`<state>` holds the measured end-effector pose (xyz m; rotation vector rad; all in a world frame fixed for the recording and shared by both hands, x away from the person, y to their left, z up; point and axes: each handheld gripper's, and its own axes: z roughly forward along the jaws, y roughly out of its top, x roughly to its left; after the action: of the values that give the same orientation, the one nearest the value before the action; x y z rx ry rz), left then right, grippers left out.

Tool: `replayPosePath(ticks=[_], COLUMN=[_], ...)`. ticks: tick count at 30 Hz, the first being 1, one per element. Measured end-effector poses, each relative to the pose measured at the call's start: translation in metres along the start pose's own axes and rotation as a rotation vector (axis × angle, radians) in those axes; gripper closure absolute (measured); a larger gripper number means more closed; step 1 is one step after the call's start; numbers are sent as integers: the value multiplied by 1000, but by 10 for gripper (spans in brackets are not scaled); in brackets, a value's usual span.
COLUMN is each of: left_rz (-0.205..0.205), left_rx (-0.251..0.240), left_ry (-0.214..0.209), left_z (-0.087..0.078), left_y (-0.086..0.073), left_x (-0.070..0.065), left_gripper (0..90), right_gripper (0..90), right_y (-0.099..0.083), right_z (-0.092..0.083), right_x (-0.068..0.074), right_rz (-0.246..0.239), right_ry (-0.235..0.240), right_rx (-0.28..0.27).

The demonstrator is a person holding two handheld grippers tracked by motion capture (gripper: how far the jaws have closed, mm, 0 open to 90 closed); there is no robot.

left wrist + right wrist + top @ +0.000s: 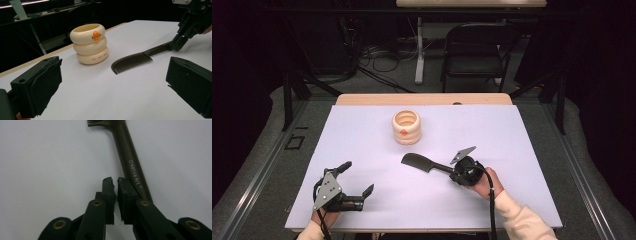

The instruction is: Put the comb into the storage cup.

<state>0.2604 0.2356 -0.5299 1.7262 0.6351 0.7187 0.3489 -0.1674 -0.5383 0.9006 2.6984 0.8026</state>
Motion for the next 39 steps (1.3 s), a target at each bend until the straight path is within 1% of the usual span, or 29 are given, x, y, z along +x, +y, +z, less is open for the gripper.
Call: replayPosePath(ticks=[3, 5, 6, 7, 8, 9, 10, 11, 12, 13, 14, 15, 17, 21, 25, 26, 27, 28, 31, 39], left_rz=[0, 2, 1, 2, 1, 1, 2, 3, 3, 6, 7, 6, 6, 3, 5, 4, 5, 6, 6, 5], left_rx=[0, 2, 1, 1, 2, 1, 1, 1, 2, 3, 4, 5, 5, 2, 4, 4, 4, 5, 4, 5], left_ry=[-1, -1, -1, -1, -1, -1, -1, -1, -1, -2, -2, -1, -2, 0, -3, -2, -3, -3, -2, -3], left_z=[0, 0, 0, 0, 0, 0, 0, 0, 0, 0, 0, 0, 0, 0, 0, 1, 1, 1, 1, 1], left_y=[0, 0, 0, 0, 0, 0, 0, 0, 0, 0, 0, 0, 0, 0, 0, 0, 0, 0, 0, 0], left_x=[0, 0, 0, 0, 0, 0, 0, 0, 0, 0, 0, 0, 0, 0, 0, 0, 0, -1, -1, -1], left_gripper=[1, 1, 1, 1, 1, 1, 1, 1, 1, 1, 1, 1, 1, 1, 1, 1, 1, 1, 1, 1], right_gripper=[748, 672, 646, 600, 543, 522, 506, 469, 423, 408, 393, 352, 297, 188, 139, 130, 103, 97, 82, 20], right_y=[1, 2, 3, 4, 5, 5, 6, 7, 7, 8, 9, 9, 10, 11, 13, 13, 13, 14, 15, 23], right_z=[-4, -8, -10, -13, -15, -16, -18, -20, -21, -22, -23, -24, -26, -29, -31, -32, -33, -33, -34, -32], right_x=[3, 4, 5, 6, 6, 7, 7, 8, 8, 8, 8, 9, 9, 8, 3, 2, 0, -1, -5, -8], right_rz=[-8, -22, -20, -26, -29, -28, -40, -38, -45, -45, -61, -55, -69, -79, -80, -69, -70, -63, -62, -79], right_ry=[20, 31, 34, 39, 40, 36, 39, 40, 32, 26, 30, 24, 14, -9, -28, -30, -38, -46, -48, -61], right_rx=[10, 5, 6, 4, 4, 0, 0, 2, -1, -2, -4, -3, -2, -7, -30, -34, -41, -45, -56, -78])
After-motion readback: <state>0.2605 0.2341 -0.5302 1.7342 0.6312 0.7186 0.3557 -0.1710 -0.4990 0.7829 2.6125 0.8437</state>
